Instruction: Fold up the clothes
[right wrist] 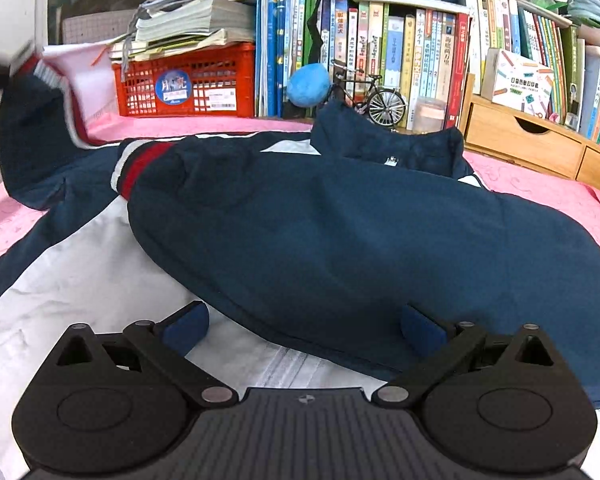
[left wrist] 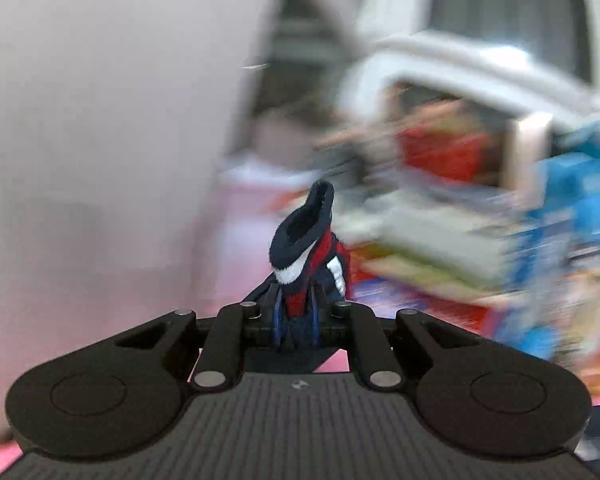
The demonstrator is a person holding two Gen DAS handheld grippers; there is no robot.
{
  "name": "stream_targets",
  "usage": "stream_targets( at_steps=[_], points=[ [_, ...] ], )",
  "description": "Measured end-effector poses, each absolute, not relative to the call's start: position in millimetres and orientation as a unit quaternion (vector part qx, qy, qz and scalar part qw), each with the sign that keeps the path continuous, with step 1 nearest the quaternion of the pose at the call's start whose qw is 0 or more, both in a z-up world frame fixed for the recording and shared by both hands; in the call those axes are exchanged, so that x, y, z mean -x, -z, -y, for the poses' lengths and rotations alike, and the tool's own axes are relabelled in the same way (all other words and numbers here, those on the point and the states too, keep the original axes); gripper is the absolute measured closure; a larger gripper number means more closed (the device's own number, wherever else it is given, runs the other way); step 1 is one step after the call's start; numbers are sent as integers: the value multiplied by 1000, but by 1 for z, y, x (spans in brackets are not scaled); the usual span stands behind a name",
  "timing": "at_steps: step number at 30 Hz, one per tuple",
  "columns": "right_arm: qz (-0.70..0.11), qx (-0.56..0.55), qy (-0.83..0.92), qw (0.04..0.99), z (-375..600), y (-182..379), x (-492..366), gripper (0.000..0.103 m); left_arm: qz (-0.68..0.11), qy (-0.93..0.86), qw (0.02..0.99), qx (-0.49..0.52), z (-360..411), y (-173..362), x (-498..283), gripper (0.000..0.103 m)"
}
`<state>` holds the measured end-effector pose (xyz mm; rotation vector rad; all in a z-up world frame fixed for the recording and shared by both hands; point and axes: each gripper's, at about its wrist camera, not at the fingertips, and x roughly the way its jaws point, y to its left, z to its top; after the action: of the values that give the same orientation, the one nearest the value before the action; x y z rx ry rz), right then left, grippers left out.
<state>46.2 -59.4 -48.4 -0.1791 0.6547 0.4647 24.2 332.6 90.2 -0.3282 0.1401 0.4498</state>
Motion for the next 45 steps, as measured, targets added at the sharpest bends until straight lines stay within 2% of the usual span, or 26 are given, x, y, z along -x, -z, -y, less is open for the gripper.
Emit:
stream_targets(
  at_steps=[3,5,6,7,9,12,14,16,19,21,26,32,33,34,35,36,37,40,45],
  points=[
    [-317,83,-226,917,60,48,-46,0,-64,-109,980,157,-260,-107,-20,89],
    [-316,73,-227,918,64,47,-46,0,-94,-43,985,138,-210,-99,-27,84],
    [-316,67,-227,919,66,47,-47,0,-130,-13,984,125,-188,-89,-33,74],
    [-316,60,-228,919,68,47,-47,0,-174,14,978,112,-170,-76,-42,50],
    [-315,45,-231,919,72,46,-48,0,-217,32,971,99,-153,-54,-45,9],
    [-313,29,-231,921,77,45,-48,0,-258,44,961,86,-134,-24,-41,10],
    [-312,20,-232,921,79,45,-48,0,-271,47,958,84,-131,-11,-34,7],
    [-312,11,-235,921,82,44,-49,0,-244,37,964,98,-152,-17,-11,0],
    [-309,-3,-238,921,85,43,-49,0,-198,-8,976,94,-183,-14,20,0],
    [-304,-28,-244,920,91,41,-49,0,-198,-53,976,73,-194,-4,33,0],
    [-299,-150,-273,902,95,17,-62,0,-257,-106,960,18,-198,31,30,0],
    [-365,-170,-248,881,41,22,-118,4,-289,-100,951,52,-208,40,27,0],
    [-372,-178,-249,877,32,27,-124,8,-291,-97,950,62,-212,41,30,0],
    [-367,-181,-244,879,25,30,-128,16,-290,-95,950,68,-215,41,31,0],
    [-361,-179,-238,884,18,30,-129,30,-289,-94,950,67,-215,42,32,0],
    [-367,-175,-237,882,13,30,-131,59,-289,-95,950,63,-215,43,33,0],
    [-376,-171,-236,879,9,28,-133,82,-290,-96,950,59,-213,43,33,0],
    [-362,-146,-246,887,8,15,-125,89,-291,-98,950,52,-211,43,32,0],
    [-270,-91,-238,929,33,-32,-101,91,-291,-96,950,56,-212,43,33,0]
  ],
)
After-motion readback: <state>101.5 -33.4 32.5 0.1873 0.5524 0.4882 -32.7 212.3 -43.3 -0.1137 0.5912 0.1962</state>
